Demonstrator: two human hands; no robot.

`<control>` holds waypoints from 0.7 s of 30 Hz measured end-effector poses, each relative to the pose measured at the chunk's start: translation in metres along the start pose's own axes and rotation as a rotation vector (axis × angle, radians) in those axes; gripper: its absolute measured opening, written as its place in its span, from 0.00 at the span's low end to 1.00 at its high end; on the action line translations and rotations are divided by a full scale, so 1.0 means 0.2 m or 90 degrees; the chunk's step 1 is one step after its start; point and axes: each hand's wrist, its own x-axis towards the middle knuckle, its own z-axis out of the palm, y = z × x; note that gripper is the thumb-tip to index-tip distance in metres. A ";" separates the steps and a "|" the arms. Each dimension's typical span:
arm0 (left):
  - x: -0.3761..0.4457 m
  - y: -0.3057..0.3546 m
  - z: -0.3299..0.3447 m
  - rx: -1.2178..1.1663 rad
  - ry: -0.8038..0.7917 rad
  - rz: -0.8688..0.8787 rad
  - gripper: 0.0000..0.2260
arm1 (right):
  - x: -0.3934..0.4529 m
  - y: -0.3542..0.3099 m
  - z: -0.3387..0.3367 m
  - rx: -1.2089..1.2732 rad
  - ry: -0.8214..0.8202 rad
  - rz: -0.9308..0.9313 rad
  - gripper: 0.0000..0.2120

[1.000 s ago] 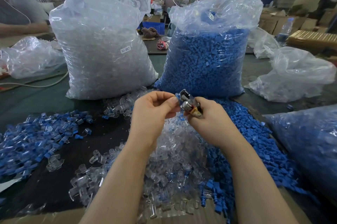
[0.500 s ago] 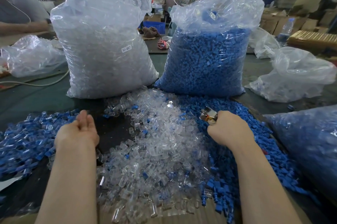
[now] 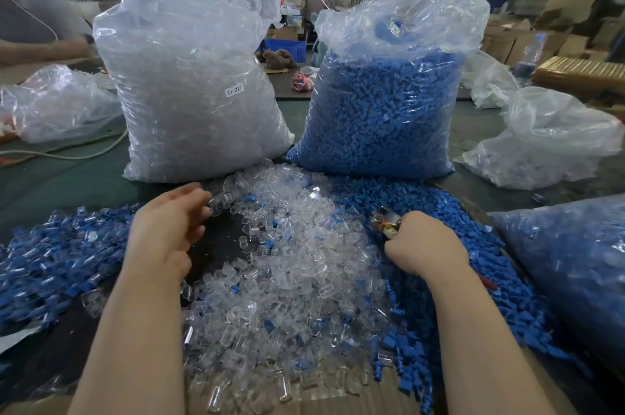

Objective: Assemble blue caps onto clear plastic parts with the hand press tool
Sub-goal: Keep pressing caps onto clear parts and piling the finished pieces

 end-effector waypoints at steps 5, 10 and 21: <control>-0.03 -0.09 0.06 0.559 -0.113 0.108 0.10 | 0.01 0.00 0.01 0.019 -0.010 -0.008 0.04; -0.05 -0.10 0.10 0.746 -0.099 0.106 0.06 | 0.01 0.00 0.01 0.048 0.016 -0.001 0.05; -0.14 -0.03 0.20 0.156 -0.197 0.058 0.09 | 0.04 -0.03 -0.01 0.259 0.132 -0.100 0.04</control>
